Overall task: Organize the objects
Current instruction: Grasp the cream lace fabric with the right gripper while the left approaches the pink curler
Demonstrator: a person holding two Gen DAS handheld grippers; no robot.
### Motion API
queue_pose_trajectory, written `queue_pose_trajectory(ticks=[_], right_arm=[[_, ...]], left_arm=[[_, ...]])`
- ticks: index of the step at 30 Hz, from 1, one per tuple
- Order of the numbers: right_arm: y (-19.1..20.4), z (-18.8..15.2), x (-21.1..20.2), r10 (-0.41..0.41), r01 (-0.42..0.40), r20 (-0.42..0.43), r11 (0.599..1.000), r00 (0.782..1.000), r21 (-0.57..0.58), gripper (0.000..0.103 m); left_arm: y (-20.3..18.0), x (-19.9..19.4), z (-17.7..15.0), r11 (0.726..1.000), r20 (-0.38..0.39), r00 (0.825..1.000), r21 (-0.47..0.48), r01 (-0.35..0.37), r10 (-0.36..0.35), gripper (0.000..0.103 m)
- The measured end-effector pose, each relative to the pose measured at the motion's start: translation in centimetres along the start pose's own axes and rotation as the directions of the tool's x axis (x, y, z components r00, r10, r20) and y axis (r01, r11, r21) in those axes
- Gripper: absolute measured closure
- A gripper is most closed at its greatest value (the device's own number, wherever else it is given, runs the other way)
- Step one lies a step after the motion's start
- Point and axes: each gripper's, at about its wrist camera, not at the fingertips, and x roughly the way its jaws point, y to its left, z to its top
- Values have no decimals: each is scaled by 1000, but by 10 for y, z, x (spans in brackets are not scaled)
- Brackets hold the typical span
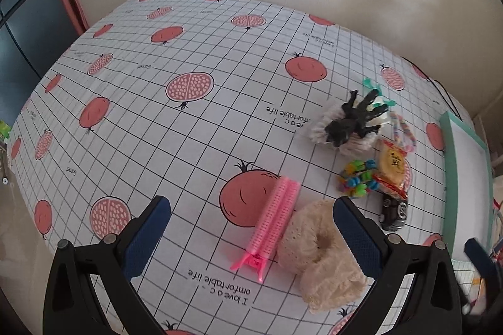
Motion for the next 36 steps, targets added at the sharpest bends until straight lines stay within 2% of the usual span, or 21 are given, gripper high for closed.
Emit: queue_pose_trajectory(ticks=[7, 14, 26, 29, 36], right_arm=[[20, -9, 29, 41, -42, -79, 999, 996, -7, 6], [39, -15, 48, 26, -32, -118, 998, 993, -46, 6], [42, -17, 67, 27, -31, -148, 999, 989, -30, 8], [41, -17, 66, 16, -23, -145, 999, 989, -47, 12], [29, -16, 61, 16, -23, -134, 999, 991, -45, 34]], left_arm=[[11, 25, -4, 999, -24, 999, -17, 31, -31, 0], [13, 31, -8, 999, -7, 999, 12, 36, -36, 0], [18, 42, -16, 999, -46, 998, 6, 45, -45, 0], [16, 43, -16, 999, -44, 998, 20, 37, -36, 0], [15, 43, -16, 998, -44, 998, 33, 46, -44, 0]])
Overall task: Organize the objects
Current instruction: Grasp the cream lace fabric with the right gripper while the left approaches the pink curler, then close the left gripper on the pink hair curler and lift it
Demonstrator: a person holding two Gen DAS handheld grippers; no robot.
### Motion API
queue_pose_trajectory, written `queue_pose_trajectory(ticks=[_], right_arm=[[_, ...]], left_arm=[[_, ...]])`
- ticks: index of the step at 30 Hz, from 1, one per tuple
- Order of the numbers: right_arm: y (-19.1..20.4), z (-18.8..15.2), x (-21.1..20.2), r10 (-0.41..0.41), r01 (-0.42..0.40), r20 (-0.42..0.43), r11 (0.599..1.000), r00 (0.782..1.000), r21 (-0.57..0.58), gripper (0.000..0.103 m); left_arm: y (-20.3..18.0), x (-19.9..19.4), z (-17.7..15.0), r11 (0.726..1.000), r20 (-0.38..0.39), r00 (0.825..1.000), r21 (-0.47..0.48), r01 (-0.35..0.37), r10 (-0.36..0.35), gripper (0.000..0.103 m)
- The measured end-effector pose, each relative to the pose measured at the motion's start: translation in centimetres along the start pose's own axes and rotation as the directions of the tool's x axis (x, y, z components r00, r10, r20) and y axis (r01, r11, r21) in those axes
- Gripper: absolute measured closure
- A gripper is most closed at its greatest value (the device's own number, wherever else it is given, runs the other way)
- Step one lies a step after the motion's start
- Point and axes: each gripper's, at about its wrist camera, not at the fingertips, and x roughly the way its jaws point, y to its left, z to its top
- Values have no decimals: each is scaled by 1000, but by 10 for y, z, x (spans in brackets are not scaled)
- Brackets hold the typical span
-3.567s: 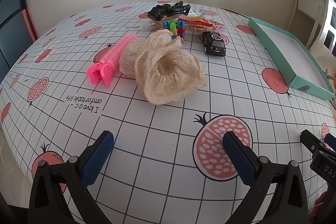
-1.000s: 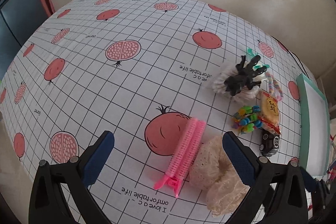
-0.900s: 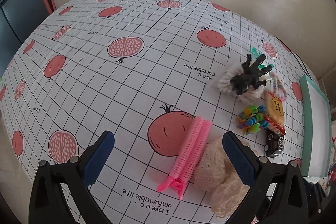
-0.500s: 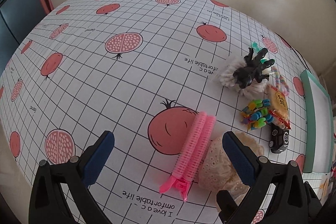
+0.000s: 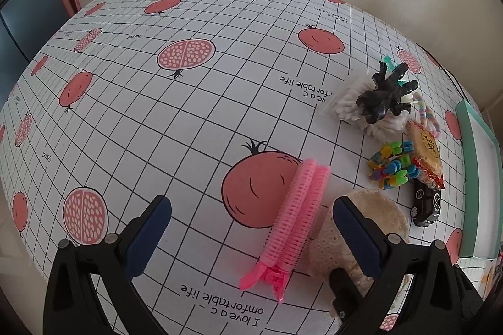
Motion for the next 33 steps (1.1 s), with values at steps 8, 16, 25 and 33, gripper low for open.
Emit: queue_pose_trajectory(ticks=[8, 16, 25, 33], right_arm=[[-19, -1, -5, 15, -14, -12, 999, 1000, 43, 56], [-29, -4, -9, 26, -24, -36, 998, 999, 52, 68], [-33, -7, -12, 24, -21, -45, 998, 999, 52, 74], [-39, -12, -19, 33, -31, -41, 998, 999, 52, 79]], left_arm=[[-8, 0, -2, 1000, -1, 1000, 17, -1, 1, 0], [-14, 3, -7, 999, -20, 1000, 31, 11, -10, 15], [-22, 7, -10, 998, -59, 997, 38, 57, -55, 44], [-24, 8, -12, 994, -85, 992, 43, 95, -91, 75]])
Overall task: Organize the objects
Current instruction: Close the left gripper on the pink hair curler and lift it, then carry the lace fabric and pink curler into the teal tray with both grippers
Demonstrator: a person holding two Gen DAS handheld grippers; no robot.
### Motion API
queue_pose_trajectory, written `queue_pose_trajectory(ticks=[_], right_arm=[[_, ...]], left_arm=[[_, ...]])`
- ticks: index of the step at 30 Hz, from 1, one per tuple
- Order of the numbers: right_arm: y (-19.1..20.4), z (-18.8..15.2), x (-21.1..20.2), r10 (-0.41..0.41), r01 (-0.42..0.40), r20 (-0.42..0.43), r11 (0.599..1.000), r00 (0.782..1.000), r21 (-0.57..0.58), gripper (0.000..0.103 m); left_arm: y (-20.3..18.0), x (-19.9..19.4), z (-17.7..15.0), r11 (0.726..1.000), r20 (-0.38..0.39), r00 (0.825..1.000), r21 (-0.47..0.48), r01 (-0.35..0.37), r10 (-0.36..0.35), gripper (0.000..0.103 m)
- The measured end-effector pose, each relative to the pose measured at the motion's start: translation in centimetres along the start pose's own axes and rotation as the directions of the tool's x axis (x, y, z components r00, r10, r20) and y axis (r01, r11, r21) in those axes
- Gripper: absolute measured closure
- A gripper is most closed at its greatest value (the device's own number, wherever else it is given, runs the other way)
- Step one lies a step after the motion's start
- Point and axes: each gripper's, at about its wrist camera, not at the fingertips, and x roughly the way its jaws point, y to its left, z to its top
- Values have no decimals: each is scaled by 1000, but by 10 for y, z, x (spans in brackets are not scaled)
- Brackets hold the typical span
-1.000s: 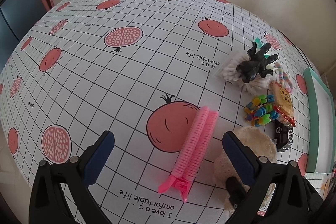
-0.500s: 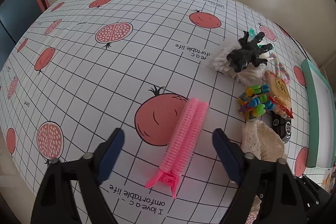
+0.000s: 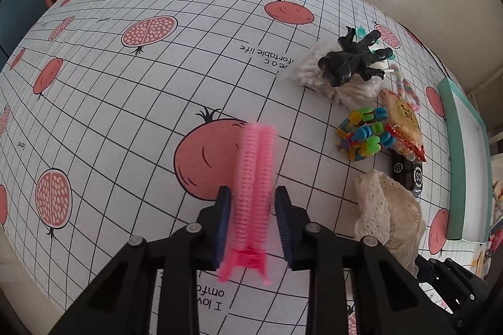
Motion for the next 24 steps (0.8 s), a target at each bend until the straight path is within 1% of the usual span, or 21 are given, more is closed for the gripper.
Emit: queue_pose_trajectory(ticks=[3, 4, 7, 11, 15, 19, 23, 24], right_arm=[[1, 0, -6, 4, -4, 15, 1000, 1000, -7, 81], [1, 0, -8, 8, -7, 22, 1000, 1000, -7, 81], [1, -2, -16, 17, -17, 42, 1000, 999, -9, 81], [-1, -4, -27, 26, -25, 73, 1000, 997, -11, 81], [-1, -3, -45, 54, -52, 141, 998, 988, -19, 81], [0, -4, -62, 62, -57, 211, 998, 975, -30, 81], [-10, -5, -76, 44, -43, 247, 999, 968, -8, 81], [-14, -7, -80, 35, -37, 254, 999, 967, 2, 81]], left_arm=[[2, -4, 1, 1000, 11, 1000, -5, -3, 4, 75], [2, -5, 0, 1000, 13, 1000, 7, 4, -4, 75], [3, -10, -1, 1000, 29, 999, -2, 15, -15, 75], [4, -21, -1, 1000, 64, 998, -4, 21, -21, 75], [3, -30, 0, 1000, 101, 994, -3, 30, -29, 75], [-2, -46, -1, 999, 153, 987, 10, 45, -46, 75], [-8, -62, -2, 998, 197, 979, 23, 58, -62, 75], [-10, -65, -3, 997, 201, 977, 42, 69, -76, 75]])
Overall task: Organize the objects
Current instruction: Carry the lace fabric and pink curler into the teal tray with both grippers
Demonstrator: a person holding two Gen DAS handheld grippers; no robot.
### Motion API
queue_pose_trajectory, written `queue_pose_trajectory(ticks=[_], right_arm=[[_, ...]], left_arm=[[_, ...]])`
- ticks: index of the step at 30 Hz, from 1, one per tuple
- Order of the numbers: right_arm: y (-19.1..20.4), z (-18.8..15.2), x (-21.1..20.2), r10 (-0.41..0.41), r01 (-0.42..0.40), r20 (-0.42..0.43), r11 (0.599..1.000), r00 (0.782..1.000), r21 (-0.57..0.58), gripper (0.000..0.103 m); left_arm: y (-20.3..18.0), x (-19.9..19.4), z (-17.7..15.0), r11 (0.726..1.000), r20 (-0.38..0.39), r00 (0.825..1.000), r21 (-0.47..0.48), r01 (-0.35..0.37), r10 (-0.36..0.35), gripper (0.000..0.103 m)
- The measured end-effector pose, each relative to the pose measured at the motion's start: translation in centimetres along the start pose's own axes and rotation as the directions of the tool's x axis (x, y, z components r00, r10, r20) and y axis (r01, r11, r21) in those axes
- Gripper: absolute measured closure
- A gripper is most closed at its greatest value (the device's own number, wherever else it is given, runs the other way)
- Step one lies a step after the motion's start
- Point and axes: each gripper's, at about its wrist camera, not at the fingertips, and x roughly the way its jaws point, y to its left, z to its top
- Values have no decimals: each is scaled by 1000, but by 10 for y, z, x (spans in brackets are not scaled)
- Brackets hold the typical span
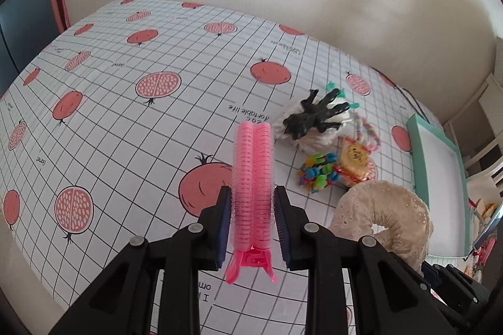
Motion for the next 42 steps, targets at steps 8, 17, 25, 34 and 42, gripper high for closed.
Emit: queue_pose_trajectory(ticks=[8, 17, 25, 34, 42], right_arm=[[-48, 1, -31, -65, 58, 62, 993, 996, 102, 81], [-122, 16, -86, -144, 89, 191, 959, 971, 269, 81], [-172, 45, -112, -180, 76, 283, 936, 942, 343, 81], [-225, 76, -96, -212, 87, 310, 924, 927, 373, 81], [-273, 94, -61, -234, 110, 278, 910, 931, 399, 81]], left_arm=[[-28, -27, -2, 998, 53, 997, 45, 54, -56, 75], [-90, -62, 2, 973, 118, 970, 117, 199, -212, 75], [-168, -72, 15, 929, 119, 936, 215, 301, -331, 75], [-255, -36, 23, 870, 60, 915, 340, 357, -399, 75], [-312, 20, 22, 828, -10, 920, 432, 357, -391, 75]])
